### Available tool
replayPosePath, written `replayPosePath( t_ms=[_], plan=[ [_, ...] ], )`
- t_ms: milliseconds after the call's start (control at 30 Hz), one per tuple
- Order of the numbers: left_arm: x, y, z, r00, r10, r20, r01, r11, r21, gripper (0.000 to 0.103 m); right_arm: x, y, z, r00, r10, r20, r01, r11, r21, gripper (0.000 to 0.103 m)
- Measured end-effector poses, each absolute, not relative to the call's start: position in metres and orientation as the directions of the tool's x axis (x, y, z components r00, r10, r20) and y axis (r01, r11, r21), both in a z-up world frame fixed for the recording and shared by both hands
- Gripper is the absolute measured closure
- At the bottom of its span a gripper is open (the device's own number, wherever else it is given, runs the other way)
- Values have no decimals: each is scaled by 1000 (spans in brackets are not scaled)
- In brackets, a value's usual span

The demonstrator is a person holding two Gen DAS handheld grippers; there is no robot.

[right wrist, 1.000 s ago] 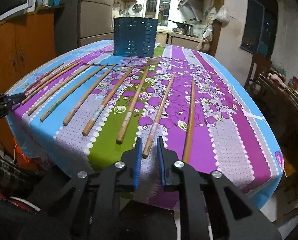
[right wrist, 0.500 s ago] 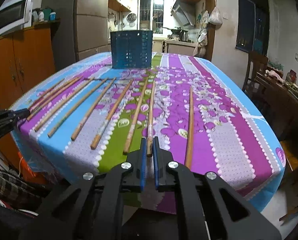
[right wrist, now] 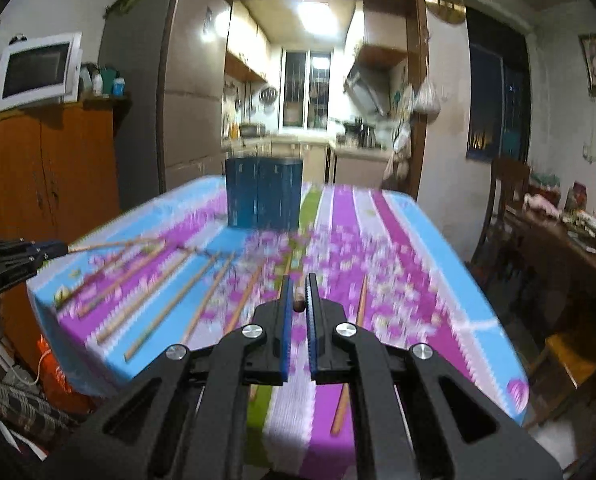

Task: Organize utensils
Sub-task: 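Lift the held chopsticks with both tools and carry them over the blue holder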

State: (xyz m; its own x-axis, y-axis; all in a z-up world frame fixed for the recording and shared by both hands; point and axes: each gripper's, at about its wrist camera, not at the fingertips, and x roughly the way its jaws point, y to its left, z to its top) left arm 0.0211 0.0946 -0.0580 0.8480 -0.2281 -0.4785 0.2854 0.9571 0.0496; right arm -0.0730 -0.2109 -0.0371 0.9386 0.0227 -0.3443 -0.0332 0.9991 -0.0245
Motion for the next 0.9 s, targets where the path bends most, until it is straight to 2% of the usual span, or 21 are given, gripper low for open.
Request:
replayPosePath(
  t_ms=[133,467,900],
  plan=[
    [29,97,-37,860,-238,-452,280,959,28,95,-68,-215,-14,955,41,-293,-55,998,-39,98],
    [51,101,16,885,-218,-411,242,970,7,95,-36,-229,34,966,86,-244,-107,992,-73,98],
    [90,66,52,922,-72,-379,134,981,140,95,17,-235,72,954,178,-240,-195,980,-50,98]
  ],
)
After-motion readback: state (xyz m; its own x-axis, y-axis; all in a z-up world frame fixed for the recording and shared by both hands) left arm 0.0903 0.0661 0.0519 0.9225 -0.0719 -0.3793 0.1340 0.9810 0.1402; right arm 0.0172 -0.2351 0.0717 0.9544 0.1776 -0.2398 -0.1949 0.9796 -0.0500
